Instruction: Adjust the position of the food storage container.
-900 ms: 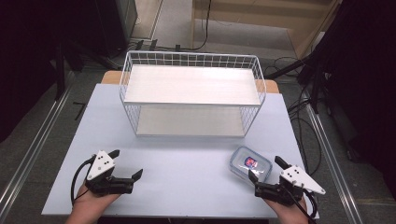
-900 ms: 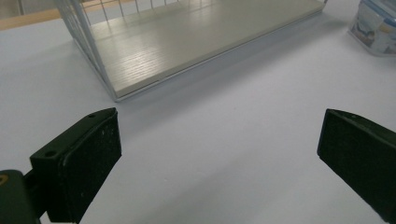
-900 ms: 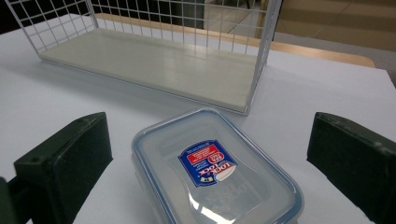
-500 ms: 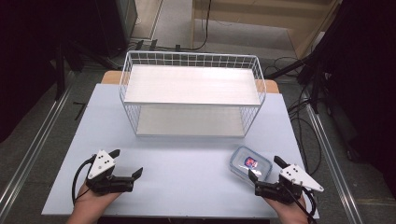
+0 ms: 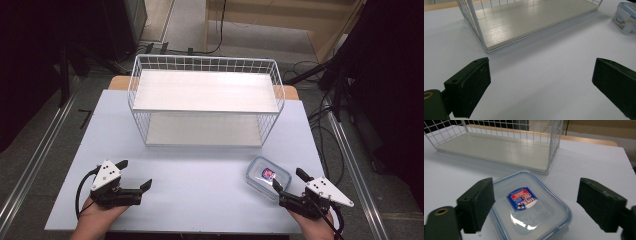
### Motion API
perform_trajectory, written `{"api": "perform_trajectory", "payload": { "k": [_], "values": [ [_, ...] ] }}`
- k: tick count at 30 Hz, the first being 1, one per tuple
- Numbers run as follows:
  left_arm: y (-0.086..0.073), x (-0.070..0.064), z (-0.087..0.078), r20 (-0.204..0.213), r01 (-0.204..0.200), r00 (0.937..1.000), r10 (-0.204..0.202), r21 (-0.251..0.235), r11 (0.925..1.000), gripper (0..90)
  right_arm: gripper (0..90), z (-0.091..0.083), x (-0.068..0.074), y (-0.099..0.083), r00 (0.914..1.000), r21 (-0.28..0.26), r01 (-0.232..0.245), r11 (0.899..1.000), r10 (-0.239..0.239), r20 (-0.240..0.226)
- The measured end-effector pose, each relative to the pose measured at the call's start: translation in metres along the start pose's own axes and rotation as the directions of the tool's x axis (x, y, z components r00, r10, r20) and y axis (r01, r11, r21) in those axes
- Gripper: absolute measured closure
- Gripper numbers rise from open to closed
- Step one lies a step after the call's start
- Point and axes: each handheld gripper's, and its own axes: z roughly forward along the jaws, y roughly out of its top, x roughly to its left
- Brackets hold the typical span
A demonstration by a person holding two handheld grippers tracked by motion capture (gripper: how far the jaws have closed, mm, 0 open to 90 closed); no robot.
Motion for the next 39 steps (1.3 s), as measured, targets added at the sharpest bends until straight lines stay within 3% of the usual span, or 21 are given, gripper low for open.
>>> {"api": "perform_trajectory", "payload": {
  "k": [4, 8, 12, 19, 23, 29, 33, 39],
  "values": [
    [0.001, 0.0, 0.0, 0.002, -0.002, 1.0, 0.002, -0.008, 1.0, 2.2, 37.8, -0.001, -0.008, -0.003, 0.9996, 0.015, -0.015, 1.0, 0.014, 0.025],
    [0.0, 0.0, -0.001, -0.004, -0.007, 1.0, 0.007, -0.003, 1.0, 2.8, 61.7, -0.002, -0.018, -0.006, 0.9966, 0.033, -0.068, 0.997, 0.066, 0.049],
    [0.001, -0.001, -0.001, -0.009, -0.005, 0.9999, 0.005, -0.024, 0.9997, 2.7, 89.5, -0.001, -0.026, -0.011, 0.99, 0.069, -0.089, 0.994, 0.081, 0.116],
    [0.001, -0.002, -0.002, -0.009, -0.011, 0.9999, 0.01, -0.032, 0.9994, 0.9, 90.0, 0.011, -0.035, -0.021, 0.9802, 0.161, -0.124, 0.979, 0.095, 0.174],
    [0.001, -0.002, -0.003, -0.005, -0.008, 1.0, 0.008, -0.036, 0.9993, 0.9, 90.0, 0.02, -0.038, -0.024, 0.9833, 0.191, -0.128, 0.973, 0.1, 0.152],
    [0.001, -0.002, -0.004, -0.002, 0.004, 1.0, -0.004, -0.037, 0.9993, 1.2, 90.0, 0.034, -0.037, -0.02, 0.9884, 0.192, -0.112, 0.975, 0.089, 0.123],
    [0.001, -0.003, -0.004, 0.002, 0.011, 0.9999, -0.011, -0.032, 0.9994, 1.2, 90.0, 0.049, -0.025, -0.014, 0.9952, 0.198, -0.069, 0.978, 0.053, 0.081],
    [0.0, -0.004, -0.001, 0.026, 0.029, 0.9993, -0.028, -0.028, 0.9992, 4.8, 90.0, 0.076, 0.006, -0.005, 0.9999, 0.202, -0.005, 0.979, 0.007, -0.009]
  ]
}}
